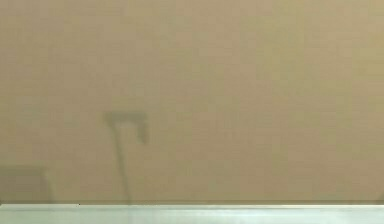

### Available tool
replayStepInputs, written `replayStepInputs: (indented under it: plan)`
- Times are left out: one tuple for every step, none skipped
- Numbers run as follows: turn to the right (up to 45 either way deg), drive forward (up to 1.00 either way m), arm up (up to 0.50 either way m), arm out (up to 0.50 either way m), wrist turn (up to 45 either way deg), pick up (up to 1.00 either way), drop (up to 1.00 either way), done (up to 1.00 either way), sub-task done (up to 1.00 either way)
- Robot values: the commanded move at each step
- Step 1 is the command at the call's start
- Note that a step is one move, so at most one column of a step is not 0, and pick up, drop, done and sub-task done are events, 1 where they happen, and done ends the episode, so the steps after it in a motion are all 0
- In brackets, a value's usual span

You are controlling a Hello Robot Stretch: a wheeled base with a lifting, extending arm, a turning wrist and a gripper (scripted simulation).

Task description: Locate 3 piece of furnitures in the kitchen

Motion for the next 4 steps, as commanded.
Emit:
replayStepInputs:
  plan:
    - [45.0, 0.0, 0.0, 0.0, 0.0, 0.0, 0.0, 0.0, 0.0]
    - [6.0, 0.0, 0.0, 0.0, 0.0, 0.0, 0.0, 0.0, 0.0]
    - [0.0, 1.0, 0.0, 0.0, 0.0, 0.0, 0.0, 0.0, 0.0]
    - [6.0, 0.0, 0.0, 0.0, 0.0, 0.0, 0.0, 0.0, 0.0]
